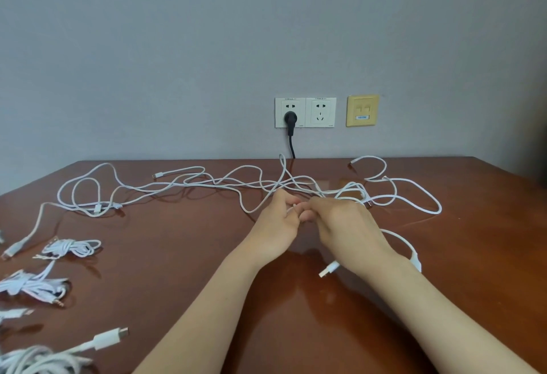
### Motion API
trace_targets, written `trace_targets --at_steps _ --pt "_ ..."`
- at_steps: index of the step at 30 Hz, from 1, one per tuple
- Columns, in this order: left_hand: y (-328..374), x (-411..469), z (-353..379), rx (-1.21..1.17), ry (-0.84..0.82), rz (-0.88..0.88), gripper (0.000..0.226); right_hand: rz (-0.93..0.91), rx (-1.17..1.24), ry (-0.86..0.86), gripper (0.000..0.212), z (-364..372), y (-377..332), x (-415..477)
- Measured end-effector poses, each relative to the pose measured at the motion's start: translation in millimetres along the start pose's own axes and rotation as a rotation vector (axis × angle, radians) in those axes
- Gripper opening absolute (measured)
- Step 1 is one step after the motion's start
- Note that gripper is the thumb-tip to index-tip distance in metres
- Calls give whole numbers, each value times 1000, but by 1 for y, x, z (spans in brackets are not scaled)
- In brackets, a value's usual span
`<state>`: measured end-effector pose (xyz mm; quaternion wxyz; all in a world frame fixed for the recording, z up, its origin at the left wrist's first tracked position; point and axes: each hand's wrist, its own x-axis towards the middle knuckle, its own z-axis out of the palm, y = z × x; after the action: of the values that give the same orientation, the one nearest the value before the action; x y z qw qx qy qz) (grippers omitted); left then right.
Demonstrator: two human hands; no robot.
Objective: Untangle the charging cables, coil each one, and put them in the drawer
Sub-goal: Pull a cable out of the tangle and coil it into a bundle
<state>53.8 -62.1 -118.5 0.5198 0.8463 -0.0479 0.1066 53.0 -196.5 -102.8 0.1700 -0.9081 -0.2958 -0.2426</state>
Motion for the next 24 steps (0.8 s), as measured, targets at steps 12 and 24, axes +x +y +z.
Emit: trace_targets --at_steps 12,24 --pt "5 -10 6 121 -47 86 19 215 444 -48 21 -14 16 5" --pt "13 -23 6 56 -190 288 27 307 854 -315 17 -28 37 4"
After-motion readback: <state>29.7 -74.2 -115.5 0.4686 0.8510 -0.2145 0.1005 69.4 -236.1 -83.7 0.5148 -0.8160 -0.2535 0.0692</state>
